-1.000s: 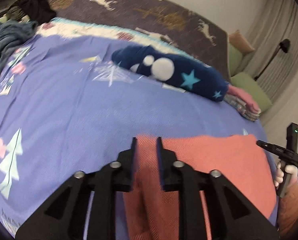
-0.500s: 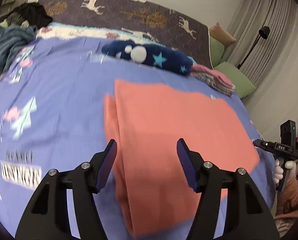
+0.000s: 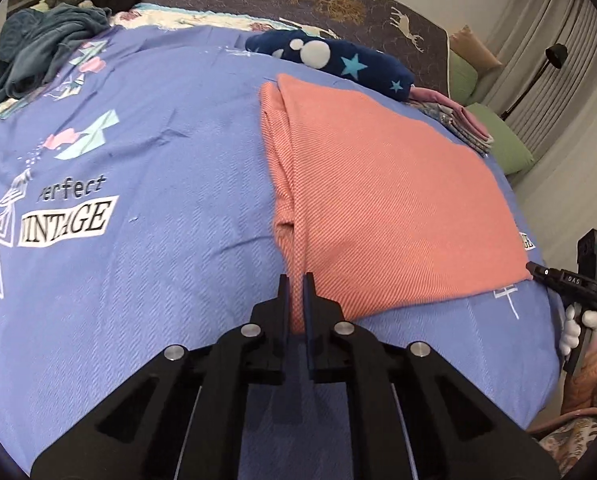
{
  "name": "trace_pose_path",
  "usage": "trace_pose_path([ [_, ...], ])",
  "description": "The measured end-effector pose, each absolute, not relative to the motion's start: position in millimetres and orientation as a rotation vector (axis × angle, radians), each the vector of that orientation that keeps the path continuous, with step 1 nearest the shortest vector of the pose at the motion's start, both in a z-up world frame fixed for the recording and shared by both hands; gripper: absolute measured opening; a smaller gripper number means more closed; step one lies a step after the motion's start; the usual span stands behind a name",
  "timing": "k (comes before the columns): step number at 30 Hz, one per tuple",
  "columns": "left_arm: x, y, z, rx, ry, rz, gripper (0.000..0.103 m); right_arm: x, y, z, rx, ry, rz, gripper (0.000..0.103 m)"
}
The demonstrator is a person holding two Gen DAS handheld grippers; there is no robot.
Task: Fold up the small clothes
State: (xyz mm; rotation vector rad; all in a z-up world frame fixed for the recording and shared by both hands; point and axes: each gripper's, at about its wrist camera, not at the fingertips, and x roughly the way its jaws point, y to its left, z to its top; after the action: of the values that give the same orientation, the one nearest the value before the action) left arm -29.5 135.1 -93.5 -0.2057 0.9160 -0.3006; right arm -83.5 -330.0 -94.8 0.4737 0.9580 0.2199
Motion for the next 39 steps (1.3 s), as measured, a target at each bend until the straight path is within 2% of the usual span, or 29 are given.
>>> trace_pose_path([
  [7, -44.1, 107.5, -49.7, -0.11, 0.806, -0.332, 0.008, -103.4, -335.5, -75.4, 0.496, 0.86, 0.219, 0.006],
  [12, -37.3, 31.1, -22.0, -0.076, 0.759, -0.587, 0.016, -107.1, -344.3, -75.0, 0.512, 0.838, 0.249, 0.008],
  [15, -32.9, -39.3, -31.3, 0.024, 0.814, -0.741, 0.017, -103.2, -351.0, -75.1, 0.514, 0.841, 0.245, 0.009],
  [16, -33.3, -61.0, -35.2, 0.063, 0.827, -0.781, 0.02, -101.7, -355.4, -74.6, 0.513, 0.842, 0.242, 0.009],
  [17, -33.2, -81.5, -38.2, 0.101, 0.837, -0.82, 0.028, -104.4, -358.8, -74.6, 0.511, 0.842, 0.239, 0.01],
  [18, -33.3, -104.5, -42.1, 0.14, 0.847, -0.858, 0.03, -103.1, -362.5, -74.2, 0.508, 0.843, 0.237, 0.01],
  [25, -33.4, -200.9, -61.8, 0.282, 0.906, -0.991, 0.037, -83.2, -382.2, -71.0, 0.457, 0.865, 0.249, 0.018],
  [27, -32.6, -216.2, -68.8, 0.342, 0.913, -0.966, 0.038, -70.4, -385.4, -72.3, 0.446, 0.884, 0.268, 0.02],
  [29, -33.0, -225.7, -77.4, 0.407, 0.915, -0.916, 0.049, -56.9, -385.7, -74.2, 0.435, 0.907, 0.294, 0.022],
  [39, -45.1, -240.3, -86.3, 0.52, 0.862, -0.847, 0.065, 10.0, -374.4, -85.0, 0.408, 0.989, 0.425, 0.025],
])
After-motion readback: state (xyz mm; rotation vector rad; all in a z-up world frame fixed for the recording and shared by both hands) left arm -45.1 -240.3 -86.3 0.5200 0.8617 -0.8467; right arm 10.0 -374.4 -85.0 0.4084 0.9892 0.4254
